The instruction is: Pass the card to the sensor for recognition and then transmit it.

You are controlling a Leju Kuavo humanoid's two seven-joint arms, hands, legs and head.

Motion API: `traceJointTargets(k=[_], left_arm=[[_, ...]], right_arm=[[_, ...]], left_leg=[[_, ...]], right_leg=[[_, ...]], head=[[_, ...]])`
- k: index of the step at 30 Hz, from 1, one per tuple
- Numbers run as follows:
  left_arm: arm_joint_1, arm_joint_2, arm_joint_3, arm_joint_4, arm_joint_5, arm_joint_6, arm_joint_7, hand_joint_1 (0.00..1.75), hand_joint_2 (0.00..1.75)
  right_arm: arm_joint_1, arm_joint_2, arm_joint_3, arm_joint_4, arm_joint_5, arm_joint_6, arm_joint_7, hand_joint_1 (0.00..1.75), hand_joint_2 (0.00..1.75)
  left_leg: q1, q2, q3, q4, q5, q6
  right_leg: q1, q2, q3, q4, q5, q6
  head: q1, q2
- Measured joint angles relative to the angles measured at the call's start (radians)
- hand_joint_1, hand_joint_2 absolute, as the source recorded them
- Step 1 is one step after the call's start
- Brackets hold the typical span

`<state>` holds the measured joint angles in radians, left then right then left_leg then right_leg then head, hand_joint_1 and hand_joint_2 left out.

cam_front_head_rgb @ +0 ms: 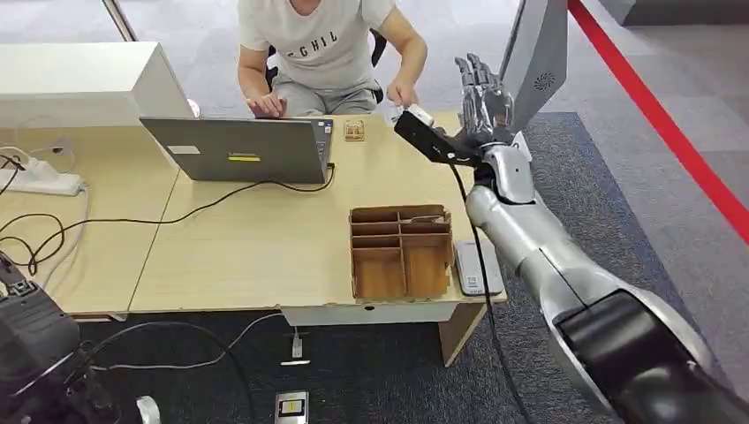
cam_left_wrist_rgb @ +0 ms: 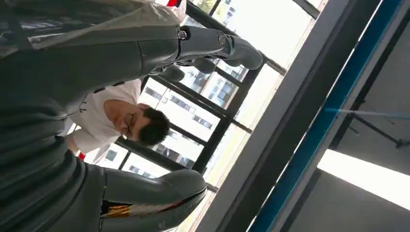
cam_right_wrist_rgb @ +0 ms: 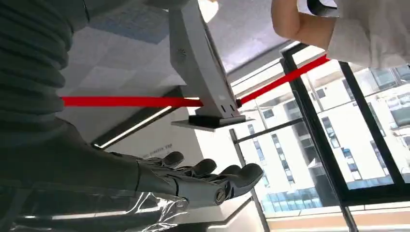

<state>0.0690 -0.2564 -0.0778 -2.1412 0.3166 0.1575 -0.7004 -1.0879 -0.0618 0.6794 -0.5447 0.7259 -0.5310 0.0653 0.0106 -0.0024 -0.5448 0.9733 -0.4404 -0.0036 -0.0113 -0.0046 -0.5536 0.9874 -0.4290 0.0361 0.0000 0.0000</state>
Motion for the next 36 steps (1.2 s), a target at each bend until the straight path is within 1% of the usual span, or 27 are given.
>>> traceJointTargets(k=[6, 11, 13, 16, 19, 22, 25, 28, 30, 33, 36], left_arm=[[0.002, 0.0, 0.011, 0.0, -0.006, 0.011, 0.0, 0.0, 1.75], [0.009, -0.002, 0.031, -0.001, -0.014, 0.014, 0.0, 0.0, 1.75], [0.016, -0.003, 0.037, -0.005, -0.018, 0.022, 0.0, 0.0, 1.75], [0.033, -0.006, 0.053, -0.017, -0.024, 0.034, 0.0, 0.0, 1.75], [0.061, -0.01, 0.066, -0.034, -0.029, 0.047, 0.0, 0.0, 1.75], [0.077, -0.014, 0.073, -0.046, -0.034, 0.063, 0.0, 0.0, 1.75], [0.094, -0.016, 0.076, -0.061, -0.042, 0.092, 0.0, 0.0, 1.75], [0.097, -0.017, 0.077, -0.077, -0.048, 0.115, 0.0, 0.0, 1.75], [0.103, -0.017, 0.078, -0.086, -0.048, 0.131, 0.0, 0.0, 1.75], [0.106, -0.016, 0.078, -0.098, -0.049, 0.157, 0.0, 0.0, 1.75], [0.112, -0.014, 0.074, -0.108, -0.056, 0.195, 0.0, 0.0, 1.75]], right_arm=[[0.048, -0.049, 0.002, -0.096, -0.042, -0.008, -0.032, 0.0, 1.75], [0.147, -0.12, 0.001, -0.269, -0.064, 0.005, -0.018, 0.0, 1.75], [0.191, -0.144, -0.005, -0.325, -0.096, 0.023, -0.011, 0.0, 1.75], [0.296, -0.2, -0.029, -0.473, -0.205, 0.075, -0.01, 0.0, 1.75], [0.413, -0.261, -0.067, -0.615, -0.367, 0.15, -0.011, 0.0, 1.75], [0.513, -0.309, -0.099, -0.722, -0.452, 0.219, -0.012, 0.0, 1.75], [0.609, -0.355, -0.131, -0.832, -0.493, 0.268, -0.01, 0.0, 1.75], [0.67, -0.391, -0.159, -0.922, -0.5, 0.31, 0.006, 0.0, 1.75], [0.699, -0.412, -0.174, -0.977, -0.505, 0.339, 0.025, 0.0, 1.75], [0.737, -0.441, -0.196, -1.055, -0.547, 0.39, 0.043, 0.0, 1.75], [0.759, -0.457, -0.215, -1.116, -0.57, 0.426, 0.043, 0.0, 1.75]], left_leg=[[0.0, 0.0, 0.0, 0.0, 0.0, 0.0], [0.0, 0.0, 0.0, 0.0, 0.0, 0.0], [0.0, 0.0, 0.0, 0.0, 0.0, 0.0], [0.0, 0.0, 0.0, 0.0, 0.0, 0.0], [0.0, -0.001, 0.0, 0.0, -0.001, 0.0], [0.0, 0.0, 0.0, 0.0, -0.002, 0.0], [0.0, -0.001, 0.0, 0.0, -0.002, 0.0], [0.0, -0.001, 0.0, 0.0, -0.002, 0.0], [0.0, -0.001, 0.0, 0.0, -0.002, 0.0], [0.0, -0.001, 0.0, 0.0, -0.002, 0.0], [0.0, 0.0, 0.0, 0.0, -0.002, 0.0]], right_leg=[[0.0, 0.0, 0.0, 0.0, 0.0, 0.0], [0.0, 0.0, 0.0, 0.0, 0.0, 0.0], [0.0, 0.0, 0.0, -0.001, 0.0, 0.0], [0.0, 0.0, 0.001, -0.001, 0.0, 0.0], [0.0, -0.001, 0.002, -0.002, -0.001, 0.0], [0.0, 0.0, 0.001, -0.002, -0.001, 0.0], [0.0, -0.001, 0.001, -0.002, -0.001, 0.0], [0.0, 0.0, 0.001, -0.002, -0.001, 0.0], [0.0, 0.0, 0.001, -0.002, -0.001, 0.0], [0.0, 0.0, 0.001, -0.002, -0.001, 0.0], [0.0, 0.0, 0.001, -0.002, -0.001, 0.0]], head=[[0.0, 0.0], [0.0, 0.0], [0.0, 0.0], [0.0, 0.0], [0.0, 0.0], [0.0, 0.0], [0.0, 0.0], [0.0, 0.0], [0.0, 0.0], [0.0, 0.0], [0.0, 0.0]])
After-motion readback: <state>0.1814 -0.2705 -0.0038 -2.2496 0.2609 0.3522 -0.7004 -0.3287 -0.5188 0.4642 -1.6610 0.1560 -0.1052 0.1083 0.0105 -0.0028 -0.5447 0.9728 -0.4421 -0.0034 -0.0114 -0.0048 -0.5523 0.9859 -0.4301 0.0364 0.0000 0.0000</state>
